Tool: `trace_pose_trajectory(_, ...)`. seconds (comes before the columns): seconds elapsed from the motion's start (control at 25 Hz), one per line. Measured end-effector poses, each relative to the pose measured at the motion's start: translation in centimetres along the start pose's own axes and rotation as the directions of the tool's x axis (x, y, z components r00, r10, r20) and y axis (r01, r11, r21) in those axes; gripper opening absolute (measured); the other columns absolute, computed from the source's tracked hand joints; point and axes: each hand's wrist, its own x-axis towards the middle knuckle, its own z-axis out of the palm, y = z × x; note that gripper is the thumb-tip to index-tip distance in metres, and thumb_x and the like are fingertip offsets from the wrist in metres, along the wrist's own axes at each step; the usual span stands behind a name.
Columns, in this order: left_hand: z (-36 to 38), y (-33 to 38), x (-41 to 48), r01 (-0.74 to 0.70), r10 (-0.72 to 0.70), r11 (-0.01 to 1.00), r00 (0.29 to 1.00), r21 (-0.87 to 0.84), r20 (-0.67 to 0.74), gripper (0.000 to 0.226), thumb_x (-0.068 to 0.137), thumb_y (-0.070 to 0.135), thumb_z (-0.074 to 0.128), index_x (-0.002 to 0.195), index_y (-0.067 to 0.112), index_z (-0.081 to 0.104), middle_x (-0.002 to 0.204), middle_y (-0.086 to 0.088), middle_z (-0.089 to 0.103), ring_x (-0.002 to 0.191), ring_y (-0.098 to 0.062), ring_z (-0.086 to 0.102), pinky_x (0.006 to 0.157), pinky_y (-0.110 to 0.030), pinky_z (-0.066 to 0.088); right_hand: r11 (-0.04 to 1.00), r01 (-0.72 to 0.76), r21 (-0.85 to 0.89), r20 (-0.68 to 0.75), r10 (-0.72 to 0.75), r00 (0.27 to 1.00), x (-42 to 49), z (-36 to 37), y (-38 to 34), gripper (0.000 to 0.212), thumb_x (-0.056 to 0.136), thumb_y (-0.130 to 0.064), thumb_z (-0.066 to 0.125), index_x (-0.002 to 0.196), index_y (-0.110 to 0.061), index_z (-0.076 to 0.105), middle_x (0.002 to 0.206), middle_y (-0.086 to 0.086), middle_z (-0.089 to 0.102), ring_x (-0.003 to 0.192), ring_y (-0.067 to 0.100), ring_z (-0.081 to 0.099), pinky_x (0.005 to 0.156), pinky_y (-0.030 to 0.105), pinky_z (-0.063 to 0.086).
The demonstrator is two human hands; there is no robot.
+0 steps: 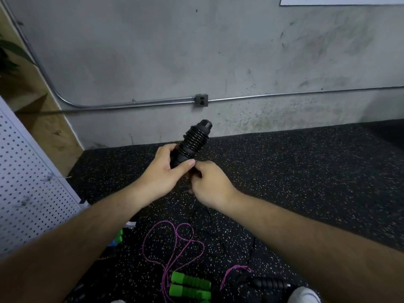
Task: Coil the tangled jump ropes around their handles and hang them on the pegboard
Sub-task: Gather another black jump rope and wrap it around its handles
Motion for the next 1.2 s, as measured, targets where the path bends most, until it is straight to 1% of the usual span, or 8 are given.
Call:
trace_pose_trajectory(0.16, -0.4, 0.9, 0.0, 0.083, -0.115, 0.902, 0.992, -0.423, -0.051, 0.063, 0.089, 0.031, 0.074, 0.142, 0.027, 0.04, 0.126, 0.0, 0.064, 0.121, -0.014, 0.061, 0.108, -0.034, 0.044, 0.969, 0.159, 0.188, -0.221, -0.116, 0.968, -0.5, -0.3, -1.9, 0.028, 0.082, -0.009, 0.069, 0.102, -0.028, 0.066, 0.094, -0.004, 0.071, 0.086, 0.008, 0.067, 0.075, 0.025, 0.056)
trace_pose_trajectory(0.28, -0.9, 1.8, -0.5, 0.098, -0.153, 0.778, 0.988, -0.62, -0.036, 0.05, 0.096, 0.014, 0.065, 0.14, 0.024, 0.043, 0.122, -0.013, 0.068, 0.114, -0.023, 0.067, 0.102, -0.041, 0.052, 0.938, 0.213, 0.273, -0.288, -0.132, 0.949, -1.0, -1.1, -2.4, 0.039, 0.085, -0.009, 0.074, 0.11, -0.035, 0.062, 0.101, -0.007, 0.068, 0.092, 0.006, 0.067, 0.088, 0.026, 0.055)
trace_pose_trajectory(0.48, -1.7, 2.4, -1.1, 0.148, -0.146, 0.73, 0.987, -0.667, 0.06, 0.039, 0.095, 0.016, 0.063, 0.133, 0.018, 0.053, 0.118, -0.015, 0.071, 0.101, -0.023, 0.072, 0.087, -0.038, 0.056, 0.91, 0.406, -0.079, -0.218, -0.413, 0.884, -0.4, -3.2, -1.1, 0.031, 0.099, -0.012, 0.06, 0.129, -0.009, 0.066, 0.101, -0.01, 0.062, 0.087, 0.003, 0.065, 0.084, 0.019, 0.053)
trace_pose_trajectory(0.64, -1.8, 2.4, -1.3, 0.163, -0.121, 0.726, 0.987, -0.668, 0.11, 0.054, 0.084, 0.031, 0.068, 0.134, 0.015, 0.056, 0.119, -0.009, 0.073, 0.11, -0.022, 0.069, 0.095, -0.042, 0.052, 0.798, 0.55, -0.244, -0.186, -0.596, 0.782, -0.1, -4.6, -0.5, 0.024, 0.091, -0.02, 0.072, 0.114, -0.016, 0.077, 0.117, -0.001, 0.06, 0.1, 0.015, 0.056, 0.094, 0.025, 0.046)
trace_pose_trajectory(0.76, -1.6, 2.3, -1.3, 0.165, -0.097, 0.716, 0.986, -0.679, 0.137, 0.047, 0.083, 0.029, 0.068, 0.127, 0.016, 0.06, 0.113, -0.005, 0.074, 0.105, -0.02, 0.068, 0.093, -0.042, 0.051, 0.754, 0.607, -0.249, -0.175, -0.652, 0.738, -0.2, -5.1, -1.0, 0.016, 0.086, -0.015, 0.078, 0.101, -0.012, 0.08, 0.124, -0.002, 0.068, 0.113, 0.017, 0.058, 0.105, 0.029, 0.043)
trace_pose_trajectory(0.88, -1.3, 2.4, -1.3, 0.159, -0.062, 0.715, 0.984, -0.68, 0.166, 0.039, 0.084, 0.025, 0.071, 0.122, 0.018, 0.063, 0.106, -0.004, 0.074, 0.105, -0.023, 0.067, 0.095, -0.046, 0.052, 0.779, 0.586, -0.224, -0.129, -0.62, 0.774, -0.1, -5.5, -1.2, 0.007, 0.082, -0.015, 0.081, 0.088, -0.012, 0.08, 0.122, -0.006, 0.07, 0.118, 0.015, 0.055, 0.106, 0.028, 0.041)
trace_pose_trajectory(1.0, -1.0, 2.7, -1.5, 0.164, -0.041, 0.728, 0.979, -0.666, 0.197, 0.052, 0.086, 0.017, 0.071, 0.135, 0.027, 0.056, 0.107, -0.004, 0.075, 0.108, -0.025, 0.068, 0.101, -0.053, 0.05, 0.822, 0.549, -0.153, -0.139, -0.568, 0.811, -0.4, -5.7, -1.4, 0.009, 0.078, -0.013, 0.084, 0.086, -0.011, 0.08, 0.109, -0.005, 0.074, 0.111, 0.011, 0.061, 0.102, 0.03, 0.046)
trace_pose_trajectory(1.2, -1.5, 3.3, -1.4, 0.155, 0.024, 0.659, 0.974, -0.736, 0.227, 0.059, 0.095, 0.017, 0.058, 0.143, 0.049, 0.043, 0.128, -0.007, 0.069, 0.113, -0.038, 0.067, 0.09, -0.06, 0.055, 0.899, 0.345, 0.271, -0.223, -0.29, 0.931, -1.0, -7.1, -2.6, 0.038, 0.08, -0.002, 0.08, 0.107, -0.024, 0.065, 0.096, -0.004, 0.077, 0.091, 0.009, 0.072, 0.092, 0.029, 0.055)
